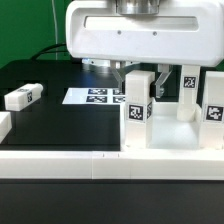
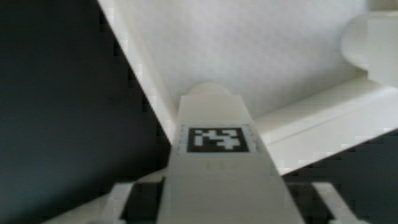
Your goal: Assemble desk
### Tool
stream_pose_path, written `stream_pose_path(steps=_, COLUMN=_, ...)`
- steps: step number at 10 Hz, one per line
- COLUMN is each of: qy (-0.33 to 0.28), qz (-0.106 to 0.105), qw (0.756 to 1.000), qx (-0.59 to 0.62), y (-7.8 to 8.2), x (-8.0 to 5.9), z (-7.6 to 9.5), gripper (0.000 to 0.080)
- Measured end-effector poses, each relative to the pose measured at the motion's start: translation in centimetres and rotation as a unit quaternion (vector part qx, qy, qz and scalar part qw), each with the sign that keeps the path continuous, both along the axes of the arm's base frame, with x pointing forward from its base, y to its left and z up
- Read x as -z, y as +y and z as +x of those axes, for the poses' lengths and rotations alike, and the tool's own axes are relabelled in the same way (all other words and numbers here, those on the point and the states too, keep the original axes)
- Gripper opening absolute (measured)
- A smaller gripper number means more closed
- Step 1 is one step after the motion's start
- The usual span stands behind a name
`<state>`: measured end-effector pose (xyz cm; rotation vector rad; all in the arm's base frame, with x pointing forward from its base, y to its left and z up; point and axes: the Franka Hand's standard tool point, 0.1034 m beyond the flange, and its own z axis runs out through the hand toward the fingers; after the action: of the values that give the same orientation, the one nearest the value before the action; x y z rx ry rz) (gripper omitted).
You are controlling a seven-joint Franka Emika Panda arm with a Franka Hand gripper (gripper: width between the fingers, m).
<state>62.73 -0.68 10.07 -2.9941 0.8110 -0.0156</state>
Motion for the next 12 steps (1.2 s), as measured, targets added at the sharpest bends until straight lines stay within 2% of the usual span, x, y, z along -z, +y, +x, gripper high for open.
stream_pose_path(steps=3, qy=0.000, qz=0.016, qw=0.987, qx=0.158, y=0.01, x=-0.03, z=0.11, gripper=0.0289)
stream_pose_path(steps=7, qy=0.009, qz=0.030, qw=0.938, qx=0.344, y=0.19, x=0.01, z=0.23, gripper=0.0289)
stream_pose_path(steps=8, qy=0.011, qz=0.030, qw=0.925, qx=0.379, y=0.21, x=0.02, z=0.21, gripper=0.0289)
stream_pose_path(steps=10, qy=0.012, qz=0.031, qw=0.915, qx=0.401, y=0.25, x=0.01, z=0.23, gripper=0.0289)
stream_pose_path(steps=11, qy=0.012, qz=0.030, qw=0.922, qx=0.385, y=0.33, x=0.04, z=0.18, gripper=0.0289)
stream_pose_path(steps=12, qy=0.013, qz=0.029, qw=0.928, qx=0.372, y=0.53, x=0.09, z=0.12, gripper=0.0389)
